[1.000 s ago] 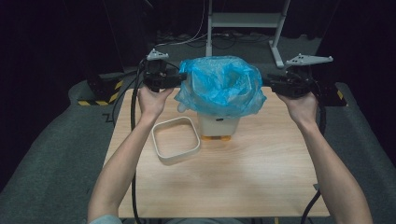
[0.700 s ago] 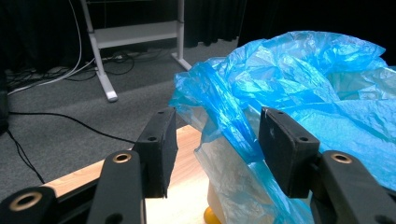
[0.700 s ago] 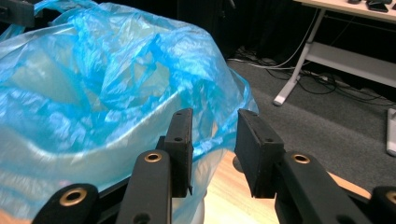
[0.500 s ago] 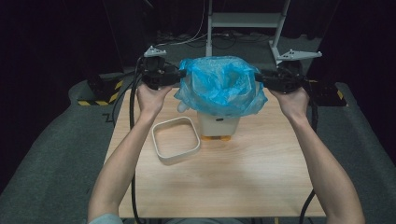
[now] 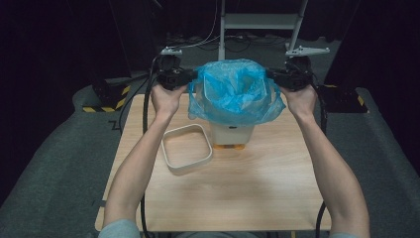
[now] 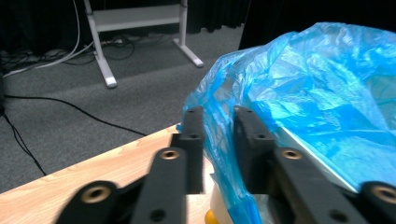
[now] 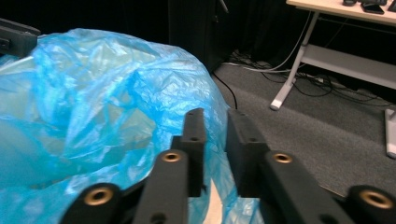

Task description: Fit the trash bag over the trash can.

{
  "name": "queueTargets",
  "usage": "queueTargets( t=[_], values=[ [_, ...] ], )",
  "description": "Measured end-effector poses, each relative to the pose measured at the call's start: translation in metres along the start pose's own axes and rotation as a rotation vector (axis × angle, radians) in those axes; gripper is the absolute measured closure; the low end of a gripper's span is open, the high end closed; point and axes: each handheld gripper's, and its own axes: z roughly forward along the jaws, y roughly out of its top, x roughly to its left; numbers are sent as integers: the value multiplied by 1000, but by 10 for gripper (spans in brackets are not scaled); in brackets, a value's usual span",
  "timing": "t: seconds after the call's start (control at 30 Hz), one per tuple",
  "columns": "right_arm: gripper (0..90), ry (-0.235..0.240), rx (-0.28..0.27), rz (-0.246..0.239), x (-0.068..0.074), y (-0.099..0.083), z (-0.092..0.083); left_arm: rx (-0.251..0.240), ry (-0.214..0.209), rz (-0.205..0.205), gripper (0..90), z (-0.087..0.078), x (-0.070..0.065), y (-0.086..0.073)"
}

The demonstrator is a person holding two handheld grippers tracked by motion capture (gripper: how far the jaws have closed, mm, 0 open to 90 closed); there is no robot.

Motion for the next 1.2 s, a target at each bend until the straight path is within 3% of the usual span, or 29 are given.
queueTargets(
  t=[0.2,0.57,0.77,0.93,1.2],
  values=[
    [897,-23,21,12,-6,-4,11,66,41,16,874,19,0,-1],
    [893,-24,65,8,-4,-11,26,152,58,64,886,45,-9,-11],
    [760,-23,52,19,-2,-15,18,116,66,49,699,39,-11,-19],
    [709,-23,29,35,-6,-16,-5,91,59,7,559,26,-10,-23],
    [695,-15,8,31,-6,-24,-36,79,71,1,466,12,-11,-30]
  ],
)
